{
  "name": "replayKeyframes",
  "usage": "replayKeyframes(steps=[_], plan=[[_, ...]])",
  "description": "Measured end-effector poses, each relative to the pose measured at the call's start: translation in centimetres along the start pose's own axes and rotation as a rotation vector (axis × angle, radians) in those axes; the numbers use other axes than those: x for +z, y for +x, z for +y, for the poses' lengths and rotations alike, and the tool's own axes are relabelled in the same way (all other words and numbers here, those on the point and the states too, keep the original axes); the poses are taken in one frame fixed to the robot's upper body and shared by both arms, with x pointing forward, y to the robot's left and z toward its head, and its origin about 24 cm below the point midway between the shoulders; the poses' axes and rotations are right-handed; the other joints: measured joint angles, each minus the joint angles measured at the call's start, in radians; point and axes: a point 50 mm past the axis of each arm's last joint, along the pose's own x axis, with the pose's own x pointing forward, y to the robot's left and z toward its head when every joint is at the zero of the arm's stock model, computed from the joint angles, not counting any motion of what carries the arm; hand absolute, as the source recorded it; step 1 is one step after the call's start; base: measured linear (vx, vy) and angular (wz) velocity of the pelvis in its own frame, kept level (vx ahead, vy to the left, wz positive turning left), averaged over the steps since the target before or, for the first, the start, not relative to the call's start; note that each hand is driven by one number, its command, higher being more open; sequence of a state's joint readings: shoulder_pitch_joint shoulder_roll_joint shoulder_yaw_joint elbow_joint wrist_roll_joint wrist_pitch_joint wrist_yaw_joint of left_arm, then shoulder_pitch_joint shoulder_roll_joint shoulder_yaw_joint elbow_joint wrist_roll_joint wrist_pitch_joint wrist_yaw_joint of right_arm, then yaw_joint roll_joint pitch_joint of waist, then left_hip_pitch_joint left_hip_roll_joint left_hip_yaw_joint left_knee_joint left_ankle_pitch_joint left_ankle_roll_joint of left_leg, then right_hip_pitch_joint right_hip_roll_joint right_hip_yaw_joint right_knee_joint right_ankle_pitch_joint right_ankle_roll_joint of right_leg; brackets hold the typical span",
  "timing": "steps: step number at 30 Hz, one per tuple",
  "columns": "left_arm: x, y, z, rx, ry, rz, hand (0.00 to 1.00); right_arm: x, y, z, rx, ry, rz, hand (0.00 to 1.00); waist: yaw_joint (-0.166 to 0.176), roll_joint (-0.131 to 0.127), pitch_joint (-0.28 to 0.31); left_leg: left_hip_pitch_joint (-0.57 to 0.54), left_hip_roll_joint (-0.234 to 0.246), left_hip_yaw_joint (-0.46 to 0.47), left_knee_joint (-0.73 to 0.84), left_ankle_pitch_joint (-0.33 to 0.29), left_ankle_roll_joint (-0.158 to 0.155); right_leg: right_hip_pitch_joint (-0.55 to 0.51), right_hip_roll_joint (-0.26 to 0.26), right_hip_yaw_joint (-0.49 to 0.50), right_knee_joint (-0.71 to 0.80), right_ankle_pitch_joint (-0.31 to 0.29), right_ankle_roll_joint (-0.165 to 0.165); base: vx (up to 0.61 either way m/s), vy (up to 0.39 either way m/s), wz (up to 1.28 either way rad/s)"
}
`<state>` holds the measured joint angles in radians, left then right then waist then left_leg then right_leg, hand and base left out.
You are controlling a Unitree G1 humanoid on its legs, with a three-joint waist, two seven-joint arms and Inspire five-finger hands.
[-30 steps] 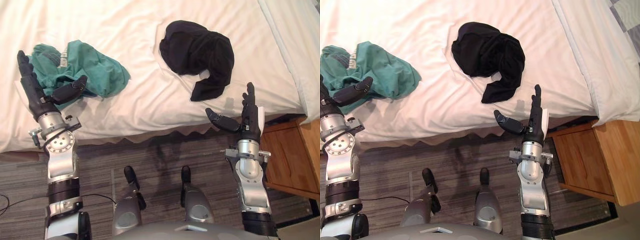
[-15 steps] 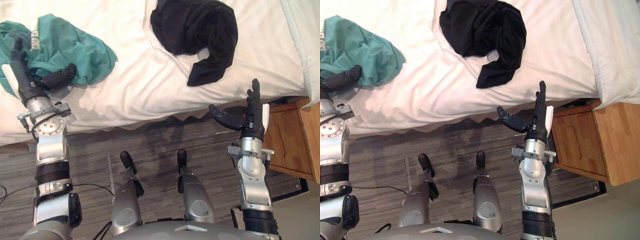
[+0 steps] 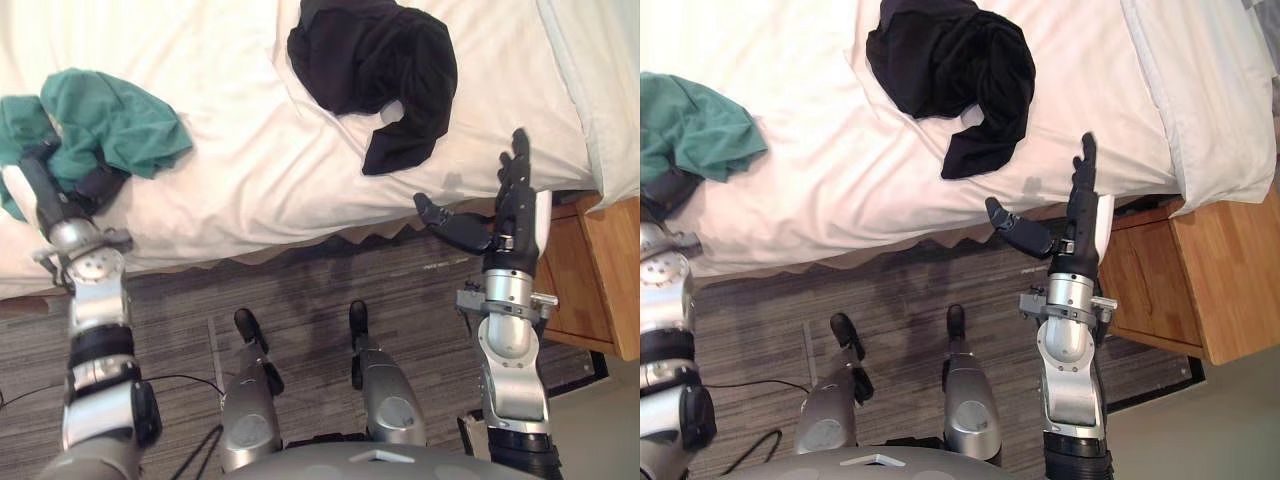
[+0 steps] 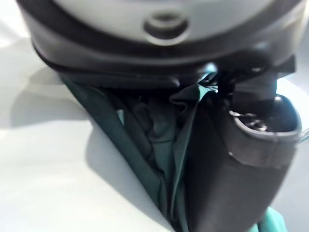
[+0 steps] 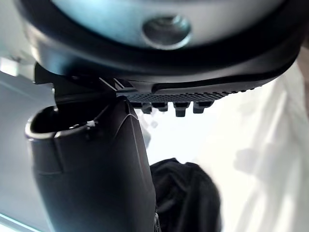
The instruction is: Tidy up the quilt and then pick up the clothes from the bed and put them into the laundry hamper
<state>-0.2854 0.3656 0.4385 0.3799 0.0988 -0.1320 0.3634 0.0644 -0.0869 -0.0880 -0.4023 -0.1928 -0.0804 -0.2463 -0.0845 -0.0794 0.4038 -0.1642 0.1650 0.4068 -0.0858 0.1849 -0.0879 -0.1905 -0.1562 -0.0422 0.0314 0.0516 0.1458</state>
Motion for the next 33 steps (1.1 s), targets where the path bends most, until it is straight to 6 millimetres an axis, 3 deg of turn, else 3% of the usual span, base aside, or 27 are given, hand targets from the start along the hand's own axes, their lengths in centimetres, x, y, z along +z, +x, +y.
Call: replayKeyframes(steps=[7, 11, 17, 22, 27, 29, 31, 33], plan=[[-6.2, -10.0, -0.9, -0.142, -0.157, 0.282, 0.00, 1.1, 0.4, 1.5, 0.106, -0.019, -0.067, 1.00, 0.027, 0.036, -0.114, 0.027, -0.001, -0.045, -0.001, -0.006, -0.008, 0.069, -0.003, -0.054, -0.020, -0.016, 0.008, 0.06, -0.028, 0.19], [-8.9, -15.0, -1.5, -0.214, -0.213, 0.489, 0.00, 1.8, 1.4, 3.0, 0.163, 0.013, -0.111, 1.00, 0.033, 0.032, -0.127, 0.032, -0.003, -0.060, -0.004, -0.005, -0.009, 0.087, -0.005, -0.073, -0.018, -0.024, 0.007, -0.05, 0.010, 0.15], [-10.5, -20.9, -2.5, -0.314, -0.415, 0.726, 0.00, -1.0, 2.5, 3.7, 0.234, -0.067, -0.021, 1.00, 0.052, 0.024, -0.137, 0.004, -0.009, -0.098, -0.005, 0.008, -0.012, 0.086, -0.010, -0.106, -0.015, -0.027, 0.000, -0.04, 0.012, 0.19], [-10.6, -22.1, -2.1, -0.336, -0.452, 0.759, 0.00, -4.0, 4.2, 3.6, 0.301, -0.186, 0.082, 1.00, 0.059, 0.041, -0.139, -0.011, -0.015, -0.119, -0.004, 0.018, -0.006, 0.082, -0.016, -0.124, -0.003, -0.029, -0.003, -0.02, 0.009, 0.15], [-10.3, -21.9, -1.8, -0.342, -0.479, 0.746, 0.00, -4.1, 9.3, 0.8, 0.295, -0.435, 0.070, 1.00, 0.060, 0.095, -0.128, -0.066, -0.015, -0.147, -0.004, 0.045, 0.005, 0.033, -0.016, -0.146, 0.023, -0.025, 0.002, -0.03, 0.007, 0.15], [-10.3, -21.8, -1.6, -0.348, -0.484, 0.744, 0.00, -2.3, 12.7, -1.2, 0.240, -0.527, 0.025, 1.00, 0.063, 0.117, -0.115, -0.075, -0.015, -0.146, -0.004, 0.045, 0.005, 0.019, -0.016, -0.143, 0.032, -0.025, 0.003, -0.03, -0.003, -0.01], [-10.2, -21.6, -1.5, -0.358, -0.481, 0.733, 0.00, -0.9, 14.2, -1.9, 0.210, -0.562, -0.016, 1.00, 0.062, 0.124, -0.107, -0.081, -0.014, -0.144, -0.004, 0.045, 0.004, 0.008, -0.016, -0.140, 0.037, -0.025, 0.003, -0.02, -0.004, -0.06], [-10.0, -21.1, -1.5, -0.379, -0.471, 0.710, 0.00, 1.7, 16.6, -3.2, 0.153, -0.629, -0.087, 1.00, 0.063, 0.133, -0.096, -0.098, -0.013, -0.136, -0.004, 0.047, 0.005, -0.014, -0.016, -0.130, 0.037, -0.020, 0.004, -0.01, -0.012, -0.11]])
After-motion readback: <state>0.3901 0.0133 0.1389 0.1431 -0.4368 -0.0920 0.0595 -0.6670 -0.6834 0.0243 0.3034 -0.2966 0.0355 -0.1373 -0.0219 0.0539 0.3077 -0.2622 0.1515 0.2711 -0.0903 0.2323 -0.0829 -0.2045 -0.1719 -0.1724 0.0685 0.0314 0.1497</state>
